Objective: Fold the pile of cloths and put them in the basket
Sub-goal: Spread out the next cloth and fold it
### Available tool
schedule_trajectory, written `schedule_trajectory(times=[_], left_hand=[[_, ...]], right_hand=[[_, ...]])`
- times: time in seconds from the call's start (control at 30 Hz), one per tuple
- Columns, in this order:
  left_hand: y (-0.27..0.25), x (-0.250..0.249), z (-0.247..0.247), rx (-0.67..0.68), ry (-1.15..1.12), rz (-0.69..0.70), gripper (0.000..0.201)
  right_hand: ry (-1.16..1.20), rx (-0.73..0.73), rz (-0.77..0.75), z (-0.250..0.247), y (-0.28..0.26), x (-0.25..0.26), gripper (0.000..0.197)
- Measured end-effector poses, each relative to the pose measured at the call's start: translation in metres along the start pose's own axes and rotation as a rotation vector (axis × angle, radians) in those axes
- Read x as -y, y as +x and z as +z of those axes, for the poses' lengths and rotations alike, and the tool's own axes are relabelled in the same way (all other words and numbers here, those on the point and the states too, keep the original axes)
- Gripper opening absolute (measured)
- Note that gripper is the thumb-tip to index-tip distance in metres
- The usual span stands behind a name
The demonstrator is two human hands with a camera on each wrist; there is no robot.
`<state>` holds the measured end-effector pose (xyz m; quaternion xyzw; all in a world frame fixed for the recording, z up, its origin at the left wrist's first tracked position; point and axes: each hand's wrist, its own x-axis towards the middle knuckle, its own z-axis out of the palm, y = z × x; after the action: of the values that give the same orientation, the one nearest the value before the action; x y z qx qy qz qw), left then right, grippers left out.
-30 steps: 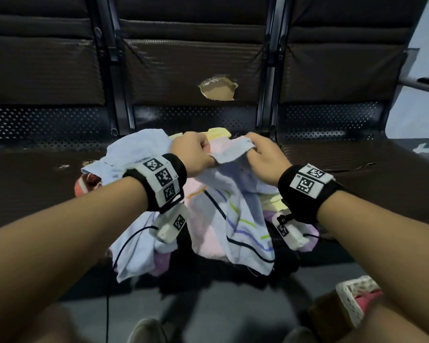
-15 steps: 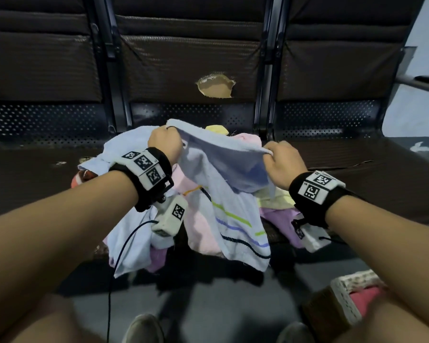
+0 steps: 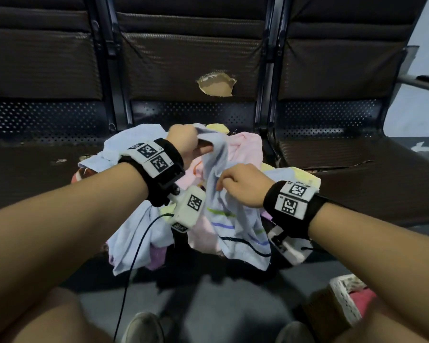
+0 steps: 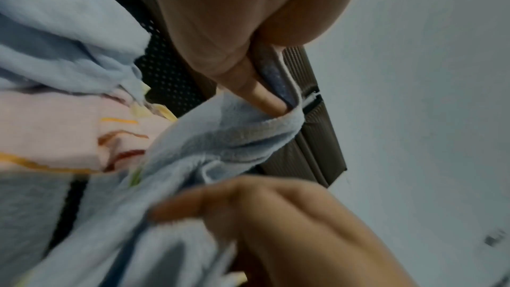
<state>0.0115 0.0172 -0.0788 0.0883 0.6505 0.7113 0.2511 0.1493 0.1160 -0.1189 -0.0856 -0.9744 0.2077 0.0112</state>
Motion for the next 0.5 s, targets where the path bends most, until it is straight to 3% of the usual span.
schedule_trajectory(times=[0.1,0.27,0.37,0.43,0.5], left_hand=[[-0.023,-0.004,0.017,0.108,-0.073,0.003,0.024],[-0.038,-0.003,0.027,0.216,-0.135,0.022,0.027],[-0.035,-0.004,0.023,0.222,-0.135,0.092,0.031],[-0.025,-0.006,0.016,0.143,-0.107,0.173,0.03],[-0.012,-0.008,0.004,0.031,-0.128,0.237,0.035]], right_hand=[[0.131,-0.11,0.216,0.001,0.012,0.012,0.051],[0.22,-0.321,0.521,-0.011,0.028,0.004,0.04],[0.181,-0.347,0.523,-0.018,0.027,-0.012,0.034],[0.164,-0.365,0.488,-0.02,0.022,-0.02,0.025],[0.164,-0.378,0.493,-0.022,0.018,-0.028,0.036]])
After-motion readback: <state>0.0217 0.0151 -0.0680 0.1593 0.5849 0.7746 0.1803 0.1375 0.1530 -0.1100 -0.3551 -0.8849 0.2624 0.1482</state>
